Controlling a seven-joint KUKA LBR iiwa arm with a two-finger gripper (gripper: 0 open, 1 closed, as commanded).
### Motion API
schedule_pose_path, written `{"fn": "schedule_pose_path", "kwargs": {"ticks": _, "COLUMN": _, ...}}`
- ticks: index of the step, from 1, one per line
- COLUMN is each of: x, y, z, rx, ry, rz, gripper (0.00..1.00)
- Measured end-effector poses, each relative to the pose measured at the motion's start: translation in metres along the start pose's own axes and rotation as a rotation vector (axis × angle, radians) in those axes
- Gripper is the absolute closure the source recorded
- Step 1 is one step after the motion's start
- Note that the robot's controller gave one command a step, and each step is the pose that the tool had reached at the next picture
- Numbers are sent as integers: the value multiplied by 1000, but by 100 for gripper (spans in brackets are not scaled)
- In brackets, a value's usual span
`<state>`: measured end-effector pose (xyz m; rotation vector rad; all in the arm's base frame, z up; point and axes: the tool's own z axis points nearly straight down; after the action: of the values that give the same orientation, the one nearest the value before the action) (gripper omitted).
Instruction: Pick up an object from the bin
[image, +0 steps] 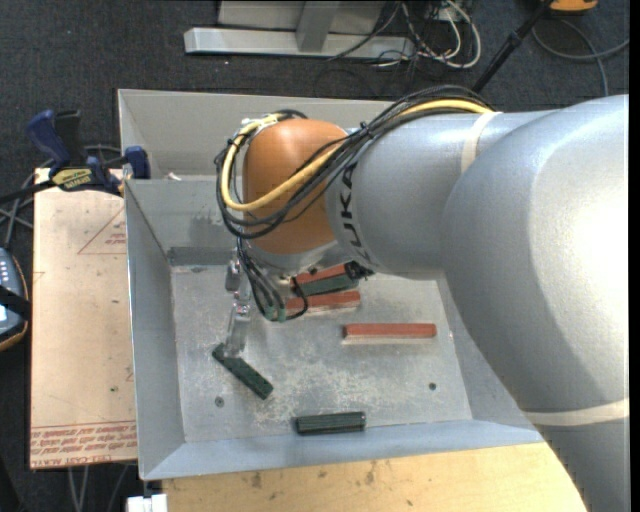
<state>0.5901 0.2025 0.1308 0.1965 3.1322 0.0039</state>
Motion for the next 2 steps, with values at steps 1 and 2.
{"fn": "schedule_pose_path", "kwargs": {"ticks": 1, "x": 25, "y": -12, "z": 5, "rx": 5, "ry": 8, "rz": -8, "gripper": 0}}
{"fn": "schedule_pose_path", "kwargs": {"ticks": 2, "x": 48, "y": -24, "z": 4, "rx": 2, "ry": 3, "rz": 132, "gripper": 0}}
